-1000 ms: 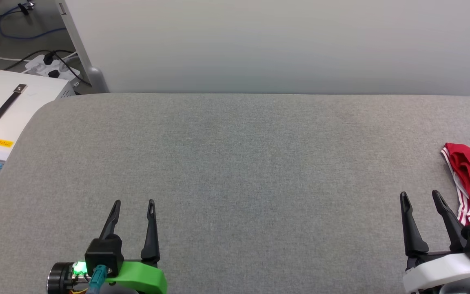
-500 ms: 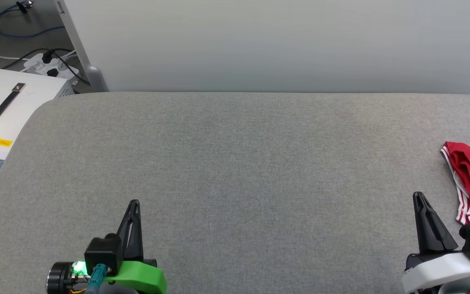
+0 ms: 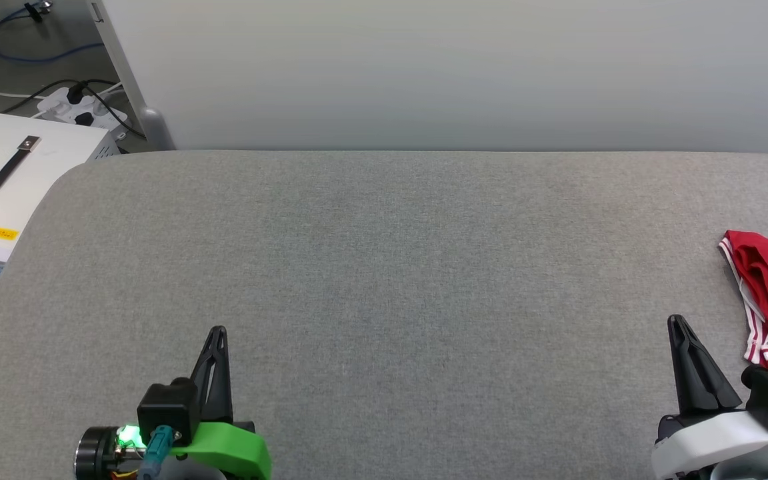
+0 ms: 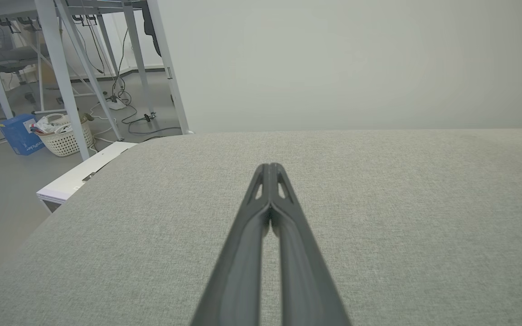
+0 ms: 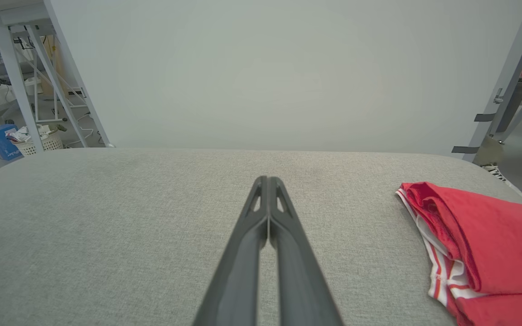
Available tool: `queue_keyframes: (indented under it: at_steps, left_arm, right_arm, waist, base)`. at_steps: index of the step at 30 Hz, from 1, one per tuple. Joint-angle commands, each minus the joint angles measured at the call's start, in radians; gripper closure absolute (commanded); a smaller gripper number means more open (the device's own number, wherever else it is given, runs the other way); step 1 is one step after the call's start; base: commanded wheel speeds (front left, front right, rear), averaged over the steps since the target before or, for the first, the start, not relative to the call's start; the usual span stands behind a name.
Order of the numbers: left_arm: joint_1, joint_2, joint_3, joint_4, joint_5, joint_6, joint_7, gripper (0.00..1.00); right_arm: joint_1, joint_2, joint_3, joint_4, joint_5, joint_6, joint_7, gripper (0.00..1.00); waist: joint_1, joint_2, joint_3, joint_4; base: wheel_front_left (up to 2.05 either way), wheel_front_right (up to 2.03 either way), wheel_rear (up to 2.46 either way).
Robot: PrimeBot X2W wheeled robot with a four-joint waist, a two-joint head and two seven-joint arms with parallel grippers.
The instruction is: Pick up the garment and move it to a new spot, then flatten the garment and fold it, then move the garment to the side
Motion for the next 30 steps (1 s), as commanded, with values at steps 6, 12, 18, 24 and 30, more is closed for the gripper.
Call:
queue_keyframes:
  at_steps: [6, 12, 18, 24, 30]
  left_arm:
    - [-0.009, -0.007, 0.009, -0.010, 0.015, -0.006, 0.015, 1.00]
    - [-0.012, -0.010, 0.014, -0.015, 0.020, -0.008, 0.027, 1.00]
    - [-0.014, -0.013, 0.020, -0.020, 0.025, -0.010, 0.041, 1.00]
    - [-0.017, -0.017, 0.026, -0.026, 0.031, -0.013, 0.057, 1.00]
    - [-0.019, -0.020, 0.031, -0.030, 0.036, -0.015, 0.069, 1.00]
  right_arm:
    - [-0.017, 0.006, 0.004, -0.001, -0.023, 0.000, 0.014, 1.00]
    - [-0.021, 0.010, 0.005, -0.002, -0.033, 0.000, 0.024, 1.00]
    - [-0.026, 0.014, 0.007, -0.002, -0.044, 0.000, 0.035, 1.00]
    - [-0.031, 0.019, 0.009, -0.002, -0.058, 0.000, 0.048, 1.00]
    - [-0.035, 0.023, 0.011, -0.003, -0.068, 0.000, 0.058, 1.00]
  waist:
    - [0.0000, 0.0000, 0.000, -0.001]
    - [0.0000, 0.0000, 0.000, -0.002]
    - [0.0000, 0.0000, 0.000, -0.004]
    - [0.0000, 0.0000, 0.000, -0.005]
    - [0.0000, 0.0000, 0.000, -0.006]
  base:
    - [0.00, 0.00, 0.00]
    - [0.00, 0.00, 0.00]
    - [0.00, 0.00, 0.00]
    - [0.00, 0.00, 0.00]
    - [0.00, 0.00, 0.00]
